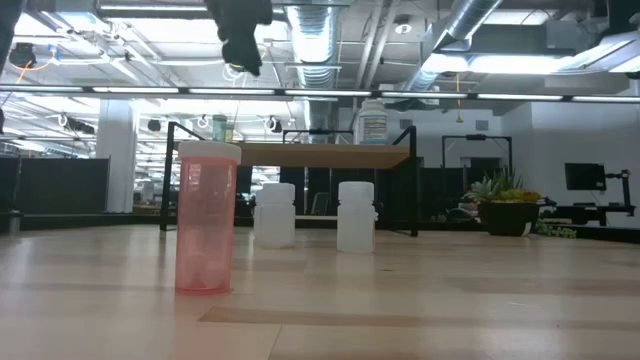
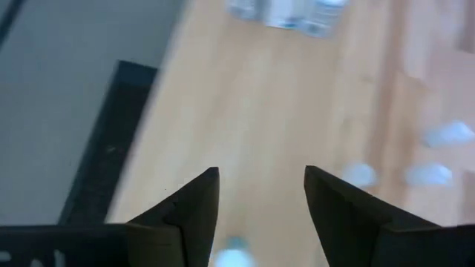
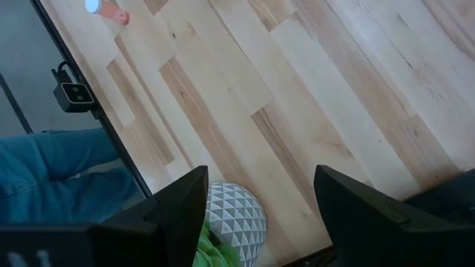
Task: Pick and place medicine bottles onto shelf by color
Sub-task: Put the small pink pill bottle on the shelf
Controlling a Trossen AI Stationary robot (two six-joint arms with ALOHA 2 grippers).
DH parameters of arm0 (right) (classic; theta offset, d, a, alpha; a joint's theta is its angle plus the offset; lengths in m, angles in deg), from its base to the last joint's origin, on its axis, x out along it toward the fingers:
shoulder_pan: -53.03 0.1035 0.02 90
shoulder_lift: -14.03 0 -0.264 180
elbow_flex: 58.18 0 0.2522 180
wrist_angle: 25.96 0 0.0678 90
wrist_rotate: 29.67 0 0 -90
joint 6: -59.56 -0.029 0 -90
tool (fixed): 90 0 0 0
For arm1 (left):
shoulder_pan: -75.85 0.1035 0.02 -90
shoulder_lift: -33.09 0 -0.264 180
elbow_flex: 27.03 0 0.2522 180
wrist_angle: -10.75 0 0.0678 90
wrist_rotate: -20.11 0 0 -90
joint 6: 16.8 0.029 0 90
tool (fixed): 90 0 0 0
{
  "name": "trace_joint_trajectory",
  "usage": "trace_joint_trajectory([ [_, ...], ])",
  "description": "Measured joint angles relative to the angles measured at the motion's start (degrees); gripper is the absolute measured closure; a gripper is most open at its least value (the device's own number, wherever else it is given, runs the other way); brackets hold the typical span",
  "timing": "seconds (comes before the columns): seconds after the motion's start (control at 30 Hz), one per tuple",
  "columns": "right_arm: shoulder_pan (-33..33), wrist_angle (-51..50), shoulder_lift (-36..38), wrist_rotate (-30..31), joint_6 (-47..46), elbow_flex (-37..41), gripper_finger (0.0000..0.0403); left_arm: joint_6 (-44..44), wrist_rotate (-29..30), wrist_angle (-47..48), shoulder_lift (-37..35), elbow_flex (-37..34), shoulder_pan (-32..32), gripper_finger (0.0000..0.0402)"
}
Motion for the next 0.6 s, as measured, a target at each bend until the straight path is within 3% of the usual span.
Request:
trace_joint_trajectory([
  [0.27, 0.0, 0.0, 0.0, -0.1, 0.0, 0.0, 0.0132, -5.1, 0.1, 8.2, -0.1, 0.8, -14.8, 0.0244],
  [0.43, 0.0, 0.0, 0.0, -0.1, 0.1, 0.0, 0.0132, -11.4, 0.2, 7.9, -0.1, 0.8, -25.3, 0.025],
  [0.6, 0.0, 0.0, 0.0, -0.4, 0.1, 0.0, 0.0132, -15.5, 5.4, 7.7, -0.1, 0.8, -36.1, 0.025],
])
